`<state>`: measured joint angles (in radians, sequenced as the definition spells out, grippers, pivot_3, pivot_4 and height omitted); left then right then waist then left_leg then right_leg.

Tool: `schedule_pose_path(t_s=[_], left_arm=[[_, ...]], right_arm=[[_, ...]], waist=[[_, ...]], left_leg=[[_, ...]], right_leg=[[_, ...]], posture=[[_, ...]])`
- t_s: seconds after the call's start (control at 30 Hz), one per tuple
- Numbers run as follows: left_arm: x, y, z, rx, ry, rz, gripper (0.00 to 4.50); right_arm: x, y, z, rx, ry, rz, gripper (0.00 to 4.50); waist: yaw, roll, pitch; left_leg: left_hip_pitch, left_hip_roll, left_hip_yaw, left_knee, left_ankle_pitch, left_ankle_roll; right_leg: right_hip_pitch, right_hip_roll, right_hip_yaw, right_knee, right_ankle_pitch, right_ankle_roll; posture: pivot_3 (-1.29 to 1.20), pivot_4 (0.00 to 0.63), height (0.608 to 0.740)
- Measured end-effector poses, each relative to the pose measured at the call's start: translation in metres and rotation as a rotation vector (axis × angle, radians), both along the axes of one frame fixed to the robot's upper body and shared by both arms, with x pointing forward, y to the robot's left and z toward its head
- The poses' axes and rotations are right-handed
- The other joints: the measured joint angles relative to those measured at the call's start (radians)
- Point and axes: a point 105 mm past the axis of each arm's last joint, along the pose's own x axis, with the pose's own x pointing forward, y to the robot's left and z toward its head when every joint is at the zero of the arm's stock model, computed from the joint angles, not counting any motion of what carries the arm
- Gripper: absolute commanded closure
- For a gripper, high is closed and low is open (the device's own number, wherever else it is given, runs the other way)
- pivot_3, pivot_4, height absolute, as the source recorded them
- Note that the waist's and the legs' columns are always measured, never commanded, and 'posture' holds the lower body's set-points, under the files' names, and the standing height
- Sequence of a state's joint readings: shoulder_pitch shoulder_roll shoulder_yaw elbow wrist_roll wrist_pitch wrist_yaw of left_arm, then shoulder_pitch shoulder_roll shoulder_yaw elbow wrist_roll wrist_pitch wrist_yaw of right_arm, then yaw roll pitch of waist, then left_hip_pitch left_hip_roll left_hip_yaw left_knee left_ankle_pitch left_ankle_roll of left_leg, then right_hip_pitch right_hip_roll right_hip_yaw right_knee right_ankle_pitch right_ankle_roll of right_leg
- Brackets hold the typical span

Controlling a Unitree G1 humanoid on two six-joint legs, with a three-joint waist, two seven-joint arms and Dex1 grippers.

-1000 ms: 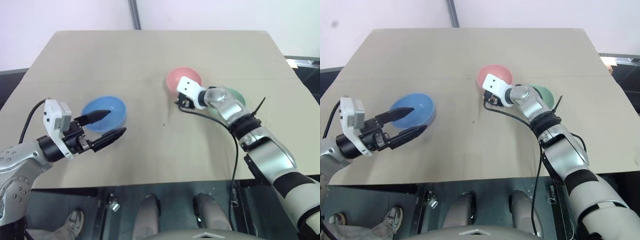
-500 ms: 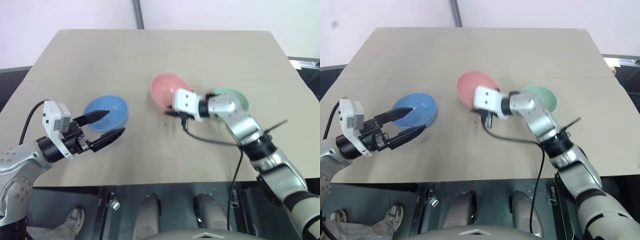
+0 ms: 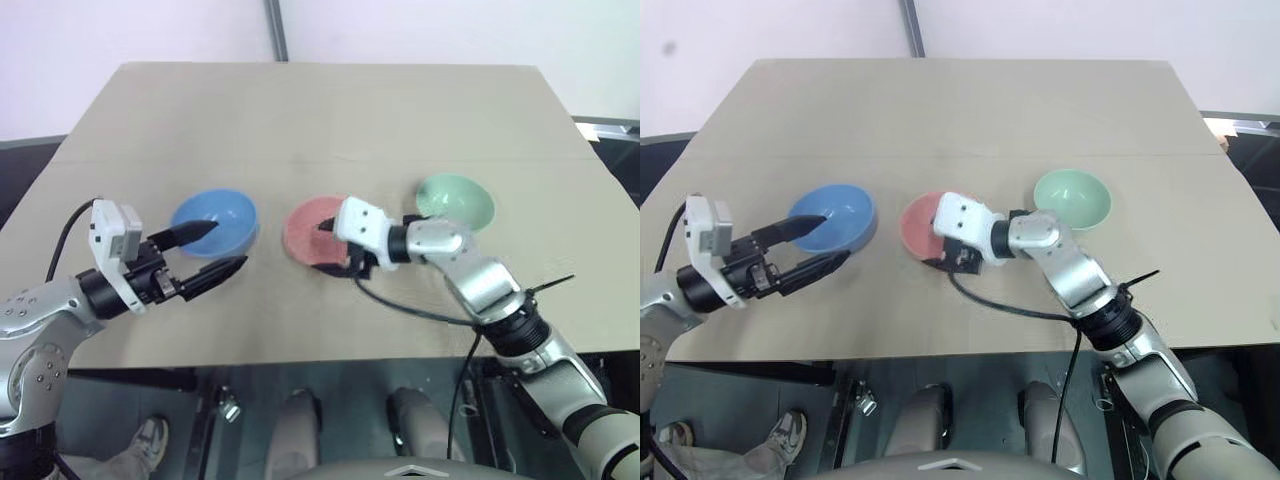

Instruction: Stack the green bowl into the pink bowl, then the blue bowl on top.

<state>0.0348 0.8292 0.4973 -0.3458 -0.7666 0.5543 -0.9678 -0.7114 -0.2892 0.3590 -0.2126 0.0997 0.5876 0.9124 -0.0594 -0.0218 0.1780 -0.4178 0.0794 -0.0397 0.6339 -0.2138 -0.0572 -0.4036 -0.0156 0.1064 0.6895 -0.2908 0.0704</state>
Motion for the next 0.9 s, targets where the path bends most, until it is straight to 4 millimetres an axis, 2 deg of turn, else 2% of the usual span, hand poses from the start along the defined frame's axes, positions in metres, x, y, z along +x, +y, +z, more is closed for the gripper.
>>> schedule_pose_path(t_s=[0.07, 0.13, 0.2, 0.27, 0.37, 0.5, 0.63, 0.73, 0.83, 0.9], left_arm=[[0.002, -0.001, 0.002, -0.002, -0.008, -0.003, 0.00], [0.003, -0.002, 0.004, -0.002, -0.014, -0.009, 0.00], [0.005, -0.005, 0.004, -0.004, -0.014, -0.019, 0.00], [0.006, -0.008, 0.004, -0.005, -0.011, -0.027, 0.00], [0.008, -0.013, 0.007, -0.005, -0.026, -0.054, 0.00], [0.002, -0.022, 0.006, 0.015, -0.022, -0.153, 0.00], [-0.015, -0.028, 0.007, 0.061, 0.014, -0.315, 0.00], [-0.026, -0.031, 0.007, 0.066, 0.038, -0.408, 0.00], [-0.032, -0.033, 0.009, 0.076, 0.051, -0.470, 0.00], [-0.033, -0.033, 0.009, 0.077, 0.051, -0.476, 0.00]], right_arm=[[0.003, -0.019, 0.024, 0.036, -0.027, -0.045, 0.85], [0.009, -0.043, 0.037, 0.032, -0.055, -0.123, 0.85], [0.015, -0.077, 0.031, -0.041, -0.063, -0.227, 0.85], [0.021, -0.111, 0.017, -0.108, -0.020, -0.338, 0.85], [0.025, -0.136, 0.002, -0.174, 0.041, -0.439, 0.85], [0.031, -0.146, -0.005, -0.193, 0.080, -0.495, 0.85], [0.038, -0.154, -0.022, -0.221, 0.146, -0.539, 0.85], [0.040, -0.153, -0.033, -0.238, 0.183, -0.539, 0.85], [0.044, -0.151, -0.040, -0.256, 0.199, -0.533, 1.70], [0.047, -0.151, -0.041, -0.257, 0.194, -0.540, 2.68]], waist=[[0.003, 0.000, 0.000], [0.005, 0.000, 0.000], [0.013, 0.000, 0.000], [0.018, 0.000, 0.000], [0.011, 0.000, 0.000], [-0.002, 0.000, 0.000], [-0.004, 0.000, 0.001], [-0.004, 0.000, 0.001], [-0.005, 0.000, 0.001], [-0.005, 0.000, 0.001]], left_leg=[[0.000, 0.000, 0.000, 0.000, 0.000, 0.000], [0.000, 0.000, 0.000, -0.001, 0.000, 0.000], [0.000, 0.000, 0.000, -0.001, 0.000, 0.000], [0.000, 0.000, 0.001, -0.001, 0.000, 0.000], [0.001, 0.000, 0.002, -0.001, 0.000, 0.000], [0.001, 0.000, 0.002, -0.001, 0.000, 0.000], [0.000, 0.000, 0.002, -0.001, 0.000, 0.000], [0.000, 0.000, 0.002, -0.001, 0.000, 0.000], [0.000, 0.000, 0.002, -0.001, 0.000, 0.000], [0.000, 0.000, 0.002, -0.001, 0.000, 0.000]], right_leg=[[0.000, 0.000, 0.000, 0.000, 0.000, 0.000], [0.000, 0.000, 0.000, -0.001, 0.000, 0.000], [0.000, 0.000, 0.000, -0.002, 0.000, 0.000], [0.000, 0.000, 0.000, -0.002, 0.000, 0.000], [0.000, 0.000, 0.002, -0.002, 0.000, 0.000], [0.000, 0.000, 0.002, -0.002, 0.000, 0.000], [0.000, 0.000, 0.002, -0.002, 0.000, 0.000], [-0.001, 0.000, 0.002, -0.003, 0.000, 0.000], [-0.001, 0.000, 0.002, -0.003, 0.000, 0.000], [-0.001, 0.000, 0.002, -0.003, 0.000, 0.000]], posture=[[0.00, 0.150, 0.740], [0.00, 0.150, 0.740], [0.00, 0.150, 0.740], [0.00, 0.150, 0.740], [0.00, 0.150, 0.740], [0.00, 0.150, 0.740], [0.00, 0.150, 0.740], [0.00, 0.150, 0.740], [0.00, 0.150, 0.740], [0.00, 0.150, 0.740]])
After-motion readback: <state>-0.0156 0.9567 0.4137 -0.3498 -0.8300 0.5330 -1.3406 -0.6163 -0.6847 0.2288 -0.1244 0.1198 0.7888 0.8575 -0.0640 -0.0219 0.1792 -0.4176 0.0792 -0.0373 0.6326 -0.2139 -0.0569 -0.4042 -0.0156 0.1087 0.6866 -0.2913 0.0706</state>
